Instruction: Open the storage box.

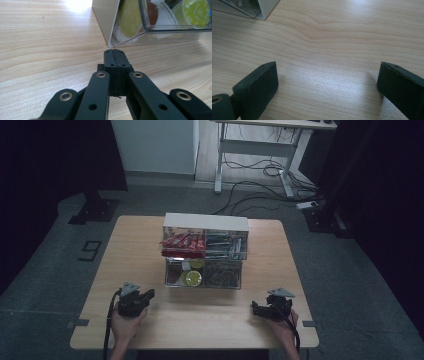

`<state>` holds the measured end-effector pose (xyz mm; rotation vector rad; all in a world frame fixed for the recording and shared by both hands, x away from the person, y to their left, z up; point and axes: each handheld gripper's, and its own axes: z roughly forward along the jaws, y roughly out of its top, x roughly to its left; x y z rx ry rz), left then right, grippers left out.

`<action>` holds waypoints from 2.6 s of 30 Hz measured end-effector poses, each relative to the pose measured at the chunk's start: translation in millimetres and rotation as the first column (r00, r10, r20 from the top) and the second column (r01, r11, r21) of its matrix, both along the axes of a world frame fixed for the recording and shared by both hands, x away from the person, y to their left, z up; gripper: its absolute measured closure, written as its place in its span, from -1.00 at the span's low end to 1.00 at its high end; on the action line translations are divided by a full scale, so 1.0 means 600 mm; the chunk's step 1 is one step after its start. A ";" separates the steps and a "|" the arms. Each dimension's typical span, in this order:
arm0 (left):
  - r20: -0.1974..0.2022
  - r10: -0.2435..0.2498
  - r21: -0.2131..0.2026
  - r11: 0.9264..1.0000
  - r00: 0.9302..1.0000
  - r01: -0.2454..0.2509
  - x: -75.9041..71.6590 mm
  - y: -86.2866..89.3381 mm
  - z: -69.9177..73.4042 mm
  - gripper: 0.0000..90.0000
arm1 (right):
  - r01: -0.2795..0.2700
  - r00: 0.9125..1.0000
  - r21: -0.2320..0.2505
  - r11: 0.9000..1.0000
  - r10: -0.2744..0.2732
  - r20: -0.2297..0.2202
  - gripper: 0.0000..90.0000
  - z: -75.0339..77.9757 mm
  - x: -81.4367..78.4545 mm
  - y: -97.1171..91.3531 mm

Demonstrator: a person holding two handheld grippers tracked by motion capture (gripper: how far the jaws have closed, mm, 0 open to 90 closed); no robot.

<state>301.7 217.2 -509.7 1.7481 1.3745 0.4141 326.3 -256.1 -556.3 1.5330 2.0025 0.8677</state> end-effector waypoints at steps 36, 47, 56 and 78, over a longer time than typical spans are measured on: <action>0.095 -0.074 -0.007 0.997 0.993 0.075 -0.002 -0.021 0.093 1.00 | 0.025 1.000 0.002 1.000 -0.025 0.005 -0.87 0.000 -0.003 0.004; 0.116 -0.095 0.000 0.995 0.989 0.095 -0.001 -0.029 0.124 1.00 | 0.025 1.000 0.002 1.000 -0.025 0.005 -0.87 0.000 -0.003 0.004; 0.119 -0.105 0.004 0.994 0.987 0.105 0.002 -0.031 0.155 1.00 | 0.028 1.000 0.003 1.000 -0.028 0.007 -0.86 0.001 -0.004 0.004; 0.162 -0.163 0.026 0.987 0.973 0.161 0.016 -0.070 0.215 1.00 | 0.034 0.999 0.006 0.999 -0.034 0.007 -0.84 0.001 -0.004 0.004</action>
